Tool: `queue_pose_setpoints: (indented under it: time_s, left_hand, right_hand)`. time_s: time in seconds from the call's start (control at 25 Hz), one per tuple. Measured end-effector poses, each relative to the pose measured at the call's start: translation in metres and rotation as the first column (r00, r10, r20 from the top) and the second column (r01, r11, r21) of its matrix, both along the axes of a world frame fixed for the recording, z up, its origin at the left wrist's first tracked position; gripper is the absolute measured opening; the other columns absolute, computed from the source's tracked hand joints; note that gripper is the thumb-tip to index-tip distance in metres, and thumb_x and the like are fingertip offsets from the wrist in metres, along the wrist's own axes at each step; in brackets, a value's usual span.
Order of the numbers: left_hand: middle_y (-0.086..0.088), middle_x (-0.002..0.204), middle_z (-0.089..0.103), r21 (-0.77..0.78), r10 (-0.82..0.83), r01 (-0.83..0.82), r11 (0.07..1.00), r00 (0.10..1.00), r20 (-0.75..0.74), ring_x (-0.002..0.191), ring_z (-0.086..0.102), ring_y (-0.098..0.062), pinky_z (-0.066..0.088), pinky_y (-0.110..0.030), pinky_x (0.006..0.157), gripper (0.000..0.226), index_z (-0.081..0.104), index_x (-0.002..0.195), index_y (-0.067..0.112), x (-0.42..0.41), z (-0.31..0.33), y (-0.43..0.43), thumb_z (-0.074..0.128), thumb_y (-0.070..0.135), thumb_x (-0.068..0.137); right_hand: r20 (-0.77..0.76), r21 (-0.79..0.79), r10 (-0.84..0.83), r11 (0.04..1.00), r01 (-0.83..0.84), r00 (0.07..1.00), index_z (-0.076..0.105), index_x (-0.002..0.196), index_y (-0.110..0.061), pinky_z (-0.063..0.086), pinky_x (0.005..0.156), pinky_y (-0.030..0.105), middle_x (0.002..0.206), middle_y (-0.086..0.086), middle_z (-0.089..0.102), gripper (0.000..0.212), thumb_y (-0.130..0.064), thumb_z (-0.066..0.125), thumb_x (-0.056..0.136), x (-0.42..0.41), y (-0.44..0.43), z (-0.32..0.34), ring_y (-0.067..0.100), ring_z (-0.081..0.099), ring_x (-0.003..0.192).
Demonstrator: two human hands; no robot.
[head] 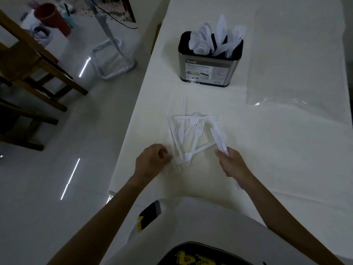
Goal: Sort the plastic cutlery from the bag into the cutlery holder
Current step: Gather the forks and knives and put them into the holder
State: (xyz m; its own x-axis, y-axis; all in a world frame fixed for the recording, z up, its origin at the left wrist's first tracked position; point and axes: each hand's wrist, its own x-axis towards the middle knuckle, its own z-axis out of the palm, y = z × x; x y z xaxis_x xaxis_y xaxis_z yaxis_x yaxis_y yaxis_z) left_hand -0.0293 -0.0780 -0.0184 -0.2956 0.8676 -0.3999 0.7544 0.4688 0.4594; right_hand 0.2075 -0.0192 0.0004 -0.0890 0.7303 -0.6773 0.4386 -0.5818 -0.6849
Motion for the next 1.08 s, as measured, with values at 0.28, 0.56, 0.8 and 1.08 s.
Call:
queue_pose_setpoints:
  time_s: [0.28,0.56,0.8,1.08]
  left_hand:
    - [0.011,0.094,0.047,-0.044,-0.181,0.18,0.983,0.984,-0.004,0.081,0.052,-0.009,0.034,-0.022,0.06,0.039,0.055,0.101,0.021,0.002,0.002,-0.002,0.074,0.04,0.073]
    - [0.005,0.089,0.056,-0.006,-0.123,0.124,0.992,0.99,0.063,0.08,0.056,-0.014,0.042,-0.026,0.067,0.015,0.061,0.089,0.015,0.0,0.003,0.004,0.07,0.023,0.079]
    - [-0.002,0.093,0.053,0.1,-0.221,0.224,0.97,0.975,-0.034,0.076,0.053,-0.016,0.047,-0.026,0.068,0.02,0.062,0.099,0.006,0.002,-0.001,0.005,0.066,0.015,0.081]
    - [-0.004,0.095,0.062,0.221,-0.199,0.243,0.944,0.958,-0.207,0.075,0.06,-0.019,0.042,-0.025,0.063,0.024,0.067,0.109,0.012,-0.016,0.01,0.014,0.054,0.01,0.089]
  right_hand:
    - [0.007,0.014,0.018,1.0,-0.018,1.0,0.051,0.081,-0.019,0.029,0.039,0.021,0.059,-0.001,0.044,0.016,-0.029,0.052,0.093,0.0,0.001,-0.003,0.011,0.035,0.045]
    - [0.001,0.04,0.011,0.999,-0.011,1.0,0.049,0.08,-0.016,0.029,0.04,0.021,0.058,-0.002,0.044,0.018,-0.029,0.052,0.092,0.004,0.0,-0.004,0.01,0.035,0.045]
    - [0.026,0.062,0.014,0.998,-0.015,1.0,0.052,0.084,-0.013,0.031,0.044,0.024,0.06,-0.001,0.046,0.018,-0.029,0.052,0.091,0.005,0.002,-0.004,0.012,0.037,0.047]
    - [0.095,0.108,0.068,0.991,-0.079,0.993,0.054,0.092,0.001,0.031,0.053,0.03,0.065,0.003,0.048,0.033,-0.031,0.051,0.09,0.007,0.008,-0.007,0.015,0.04,0.053]
